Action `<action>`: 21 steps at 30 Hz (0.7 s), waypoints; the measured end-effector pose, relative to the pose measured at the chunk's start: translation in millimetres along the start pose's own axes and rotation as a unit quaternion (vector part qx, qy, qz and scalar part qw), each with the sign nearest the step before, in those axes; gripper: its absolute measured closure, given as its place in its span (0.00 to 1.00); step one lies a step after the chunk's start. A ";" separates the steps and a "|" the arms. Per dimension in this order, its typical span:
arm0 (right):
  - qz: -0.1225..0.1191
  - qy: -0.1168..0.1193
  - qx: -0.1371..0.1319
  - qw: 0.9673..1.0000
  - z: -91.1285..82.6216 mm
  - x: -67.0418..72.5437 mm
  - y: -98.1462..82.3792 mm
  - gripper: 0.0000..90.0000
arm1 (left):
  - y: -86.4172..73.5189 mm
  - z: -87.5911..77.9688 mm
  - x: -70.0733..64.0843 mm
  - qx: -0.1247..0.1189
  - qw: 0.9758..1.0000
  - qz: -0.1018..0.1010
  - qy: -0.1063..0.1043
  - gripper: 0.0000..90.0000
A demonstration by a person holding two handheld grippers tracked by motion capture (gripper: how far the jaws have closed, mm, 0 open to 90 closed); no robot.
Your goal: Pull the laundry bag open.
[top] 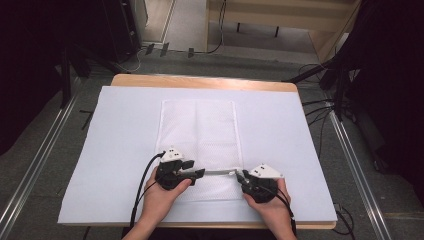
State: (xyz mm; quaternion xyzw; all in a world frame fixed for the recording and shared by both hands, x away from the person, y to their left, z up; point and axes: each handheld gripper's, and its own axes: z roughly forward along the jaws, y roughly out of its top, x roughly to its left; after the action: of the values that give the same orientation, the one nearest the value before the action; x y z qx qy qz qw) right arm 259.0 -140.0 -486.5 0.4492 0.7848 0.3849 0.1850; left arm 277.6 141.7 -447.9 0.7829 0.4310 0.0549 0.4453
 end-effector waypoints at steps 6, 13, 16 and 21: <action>0.000 0.024 -0.003 1.000 -1.2 0.0 -0.6 0.98 | 1.5 9.3 -9.7 0.004 1.000 0.008 -0.014 0.56; 0.004 0.044 -0.039 0.998 -10.4 3.2 1.4 0.98 | 1.8 22.1 -20.7 0.018 0.999 0.024 -0.030 0.65; 0.001 0.049 -0.049 0.998 -15.0 6.8 3.8 0.98 | 1.2 25.8 -26.0 0.023 0.998 0.032 -0.040 0.67; -0.006 0.058 -0.059 0.997 -20.7 12.6 7.1 0.98 | 1.7 31.1 -34.3 0.024 0.998 0.038 -0.051 0.70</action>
State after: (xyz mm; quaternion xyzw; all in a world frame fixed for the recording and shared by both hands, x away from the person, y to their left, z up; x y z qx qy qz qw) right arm 243.1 -136.2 -467.3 0.4099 0.7729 0.4547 0.1671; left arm 271.9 96.2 -454.9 0.8112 0.3784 0.0215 0.4452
